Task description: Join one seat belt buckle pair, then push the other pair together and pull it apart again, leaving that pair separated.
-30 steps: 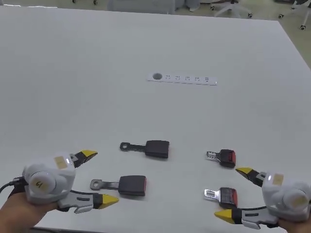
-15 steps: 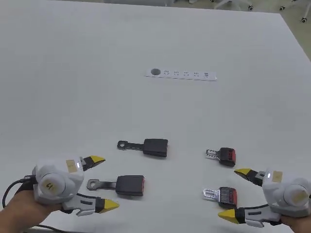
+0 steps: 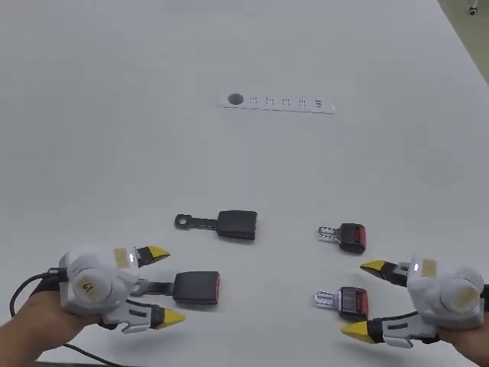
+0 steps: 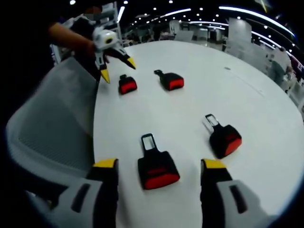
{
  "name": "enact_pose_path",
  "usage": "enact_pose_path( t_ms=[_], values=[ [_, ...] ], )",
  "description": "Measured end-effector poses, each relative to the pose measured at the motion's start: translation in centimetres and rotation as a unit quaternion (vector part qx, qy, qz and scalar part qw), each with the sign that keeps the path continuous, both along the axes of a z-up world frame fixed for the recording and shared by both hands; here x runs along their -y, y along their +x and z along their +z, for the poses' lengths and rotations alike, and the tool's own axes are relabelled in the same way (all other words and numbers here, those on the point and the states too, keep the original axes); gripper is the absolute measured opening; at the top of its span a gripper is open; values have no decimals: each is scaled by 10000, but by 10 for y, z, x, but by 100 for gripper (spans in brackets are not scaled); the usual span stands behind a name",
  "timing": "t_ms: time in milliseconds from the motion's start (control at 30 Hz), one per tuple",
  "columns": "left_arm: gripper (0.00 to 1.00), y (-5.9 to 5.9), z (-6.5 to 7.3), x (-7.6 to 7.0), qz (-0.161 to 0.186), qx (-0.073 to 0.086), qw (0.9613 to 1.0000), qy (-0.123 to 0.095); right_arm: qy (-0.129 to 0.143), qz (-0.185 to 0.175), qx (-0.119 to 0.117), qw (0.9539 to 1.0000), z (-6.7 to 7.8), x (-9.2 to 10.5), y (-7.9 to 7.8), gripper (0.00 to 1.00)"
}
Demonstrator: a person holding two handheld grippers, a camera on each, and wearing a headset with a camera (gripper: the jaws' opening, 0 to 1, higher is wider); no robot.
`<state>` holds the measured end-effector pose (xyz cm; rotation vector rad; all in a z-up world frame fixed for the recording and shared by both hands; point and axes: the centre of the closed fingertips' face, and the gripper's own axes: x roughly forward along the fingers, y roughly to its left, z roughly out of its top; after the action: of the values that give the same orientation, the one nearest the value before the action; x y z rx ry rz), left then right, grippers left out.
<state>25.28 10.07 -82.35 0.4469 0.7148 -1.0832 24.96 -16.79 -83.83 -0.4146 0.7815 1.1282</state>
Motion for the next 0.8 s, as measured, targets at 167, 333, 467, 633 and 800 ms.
enact_pose_path(
  t_ms=[167,333,467,633,800],
  values=[
    [62,1,-8,5,-108,-94,9999,19,-27,87,-110,9999,-4,0,-2,65],
    [58,1,-15,9,-224,-266,9994,-37,-124,170,-153,9997,-8,2,-2,62],
    [56,4,-20,8,-277,-303,9991,76,-203,269,-256,9991,-12,5,-4,59],
    [54,4,-22,11,-302,-389,9988,2,-249,371,-295,9986,-15,5,-5,55],
    [52,0,-29,11,-428,-455,9980,108,-211,386,-270,9987,-15,5,-4,53]
  ],
)
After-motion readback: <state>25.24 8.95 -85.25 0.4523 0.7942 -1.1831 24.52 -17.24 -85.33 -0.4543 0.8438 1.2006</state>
